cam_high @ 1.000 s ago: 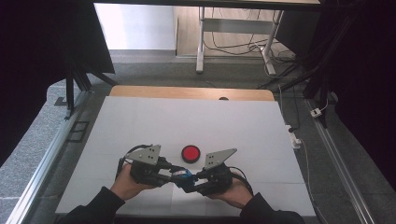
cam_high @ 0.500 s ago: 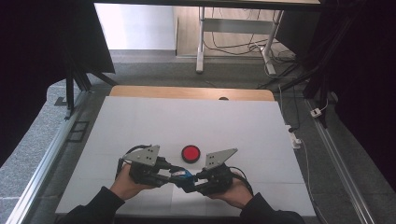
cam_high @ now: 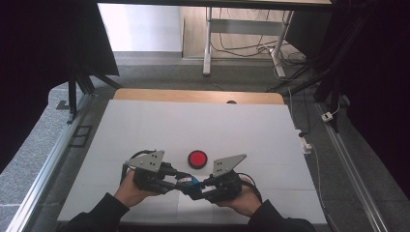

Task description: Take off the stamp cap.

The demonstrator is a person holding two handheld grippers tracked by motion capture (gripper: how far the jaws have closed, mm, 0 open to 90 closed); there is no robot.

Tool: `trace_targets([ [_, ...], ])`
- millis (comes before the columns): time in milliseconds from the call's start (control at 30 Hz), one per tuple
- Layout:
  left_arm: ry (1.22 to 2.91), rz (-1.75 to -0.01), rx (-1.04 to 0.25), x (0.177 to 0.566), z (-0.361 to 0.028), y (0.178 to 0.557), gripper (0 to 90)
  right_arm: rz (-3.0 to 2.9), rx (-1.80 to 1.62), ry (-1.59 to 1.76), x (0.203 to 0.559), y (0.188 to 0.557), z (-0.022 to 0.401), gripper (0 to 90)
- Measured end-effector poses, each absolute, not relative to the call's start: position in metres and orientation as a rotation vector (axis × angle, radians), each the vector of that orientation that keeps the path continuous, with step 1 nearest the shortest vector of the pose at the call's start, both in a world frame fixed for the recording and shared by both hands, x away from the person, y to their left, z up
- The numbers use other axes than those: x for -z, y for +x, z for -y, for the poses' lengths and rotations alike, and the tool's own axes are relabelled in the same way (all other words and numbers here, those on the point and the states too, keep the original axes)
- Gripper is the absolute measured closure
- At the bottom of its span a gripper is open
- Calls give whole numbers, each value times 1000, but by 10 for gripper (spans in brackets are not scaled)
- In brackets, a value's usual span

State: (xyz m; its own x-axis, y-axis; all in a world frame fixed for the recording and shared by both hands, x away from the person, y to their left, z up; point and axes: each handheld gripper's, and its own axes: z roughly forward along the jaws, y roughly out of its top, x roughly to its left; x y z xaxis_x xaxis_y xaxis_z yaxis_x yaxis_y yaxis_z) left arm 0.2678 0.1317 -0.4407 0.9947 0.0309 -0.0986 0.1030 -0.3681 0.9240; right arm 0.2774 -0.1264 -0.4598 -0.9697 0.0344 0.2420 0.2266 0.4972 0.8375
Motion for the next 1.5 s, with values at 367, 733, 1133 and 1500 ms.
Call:
trace_targets([
  [367,1959,-88,82,440,-131,268,699,2545,1453,-224,461,277,126,693],
  [733,1950,-84,82,440,-132,268,700,2547,1455,-220,460,276,126,695],
  [1133,1947,-83,79,440,-132,268,701,2542,1450,-230,460,276,126,696],
  [1500,1888,-101,87,439,-140,269,701,2569,1412,-229,461,275,125,696],
])
